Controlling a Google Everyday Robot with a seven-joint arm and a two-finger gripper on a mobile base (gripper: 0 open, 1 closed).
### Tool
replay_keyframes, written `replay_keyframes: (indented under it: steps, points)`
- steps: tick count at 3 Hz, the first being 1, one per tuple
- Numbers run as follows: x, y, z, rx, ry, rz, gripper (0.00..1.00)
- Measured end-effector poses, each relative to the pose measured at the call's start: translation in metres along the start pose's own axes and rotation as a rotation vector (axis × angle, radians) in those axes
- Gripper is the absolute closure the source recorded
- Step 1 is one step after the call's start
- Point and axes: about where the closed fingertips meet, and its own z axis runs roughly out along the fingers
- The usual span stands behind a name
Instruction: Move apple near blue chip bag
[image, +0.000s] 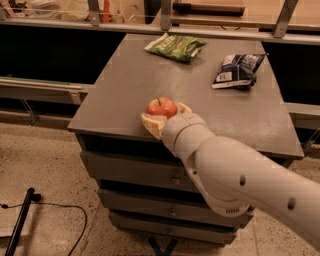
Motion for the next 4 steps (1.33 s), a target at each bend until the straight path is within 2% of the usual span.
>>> replay_keyframes:
  steps: [1, 2, 3, 4]
  points:
    - [0.011, -0.026, -0.039, 0.172, 0.038, 0.008, 1.0]
    - [0.003, -0.058, -0.065, 0.325, -0.001, 0.048, 1.0]
    - [-0.016, -0.086, -0.083, 0.426, -0.077, -0.007, 1.0]
    - [-0.019, -0.109, -0.084, 0.456, -0.093, -0.015, 1.0]
